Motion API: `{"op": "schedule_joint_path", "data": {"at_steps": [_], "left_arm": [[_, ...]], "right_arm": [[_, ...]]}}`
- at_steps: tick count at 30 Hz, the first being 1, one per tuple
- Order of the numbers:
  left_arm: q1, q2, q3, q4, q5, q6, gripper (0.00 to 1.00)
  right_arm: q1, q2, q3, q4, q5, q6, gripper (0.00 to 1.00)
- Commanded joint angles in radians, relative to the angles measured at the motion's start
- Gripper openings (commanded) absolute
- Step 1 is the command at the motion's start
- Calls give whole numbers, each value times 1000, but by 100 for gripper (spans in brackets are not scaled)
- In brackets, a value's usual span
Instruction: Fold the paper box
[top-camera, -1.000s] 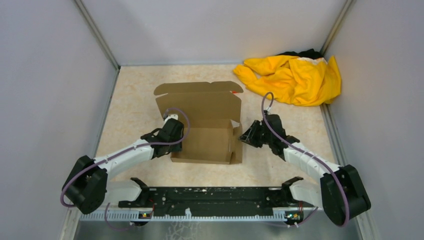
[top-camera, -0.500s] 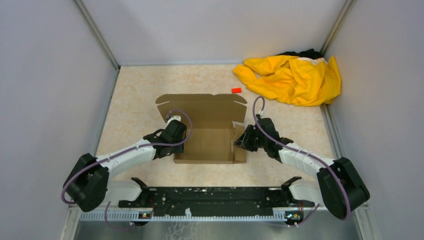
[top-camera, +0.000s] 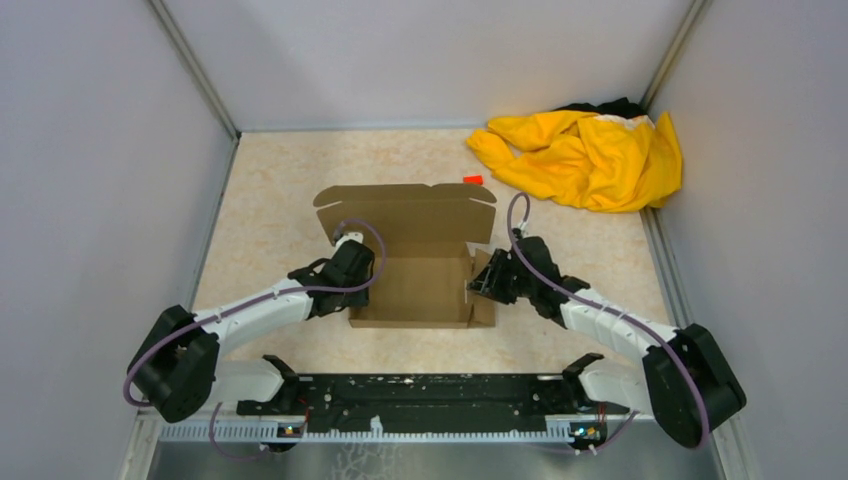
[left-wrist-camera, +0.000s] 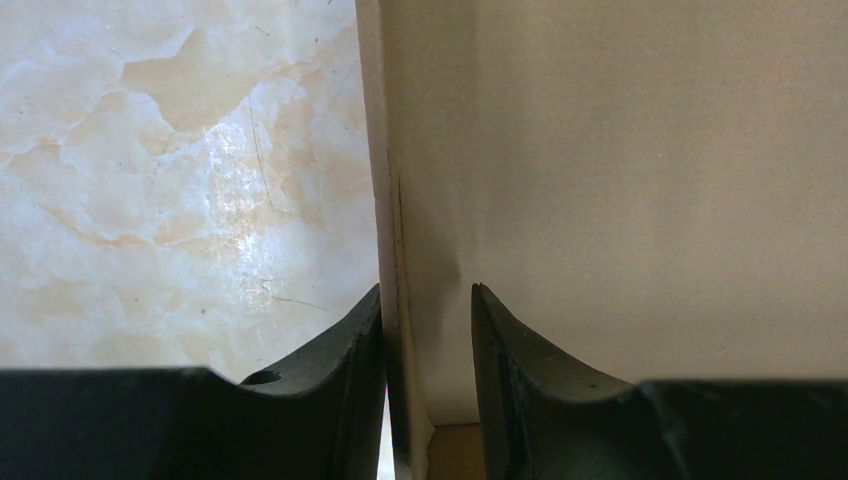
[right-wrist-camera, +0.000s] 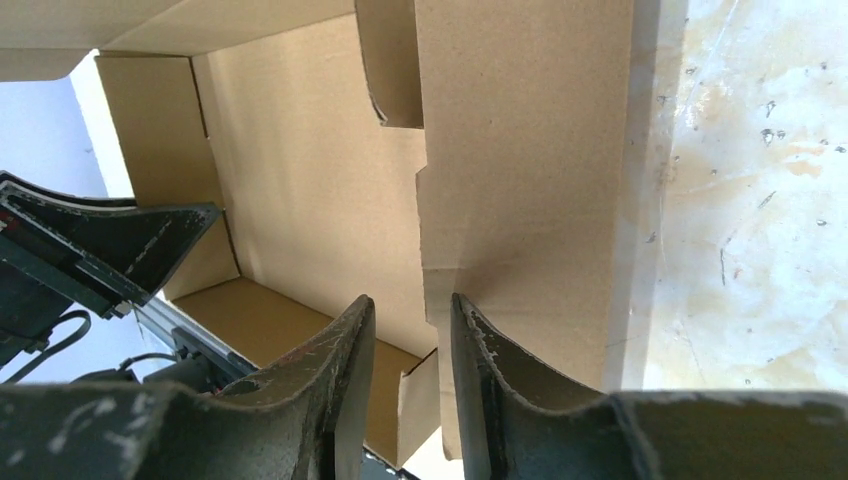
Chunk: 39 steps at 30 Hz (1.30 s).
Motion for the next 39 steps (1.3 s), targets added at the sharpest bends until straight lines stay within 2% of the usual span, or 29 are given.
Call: {"op": "schedule_joint_path", "data": {"at_steps": [1, 11, 19, 23, 29, 31, 35, 39], "left_arm": [[-8, 5, 10, 30, 20, -12, 41], [-11, 16, -2, 41, 19, -8, 41], [-9, 21, -12, 50, 21, -9, 40], [-9, 24, -10, 50, 16, -6, 40], [-10, 28, -12, 55, 20, -5, 40], [-9, 28, -13, 56, 20, -5, 41], [-9, 30, -16, 61, 21, -3, 41], [-10, 30, -19, 67, 24, -4, 41]], "right_arm": [[-10, -59, 66, -46, 24, -42, 34], [-58, -80, 176, -129, -21, -123, 37], [-60, -64, 230, -110, -87, -133, 37], [-76, -94, 318, -225, -34, -180, 37], [-268, -126, 380, -478, 101, -296, 34], [-285, -103, 406, -548, 167, -347, 34], [-286, -66, 406, -553, 233, -386, 34], [-286, -50, 342, -447, 171, -395, 34]]}}
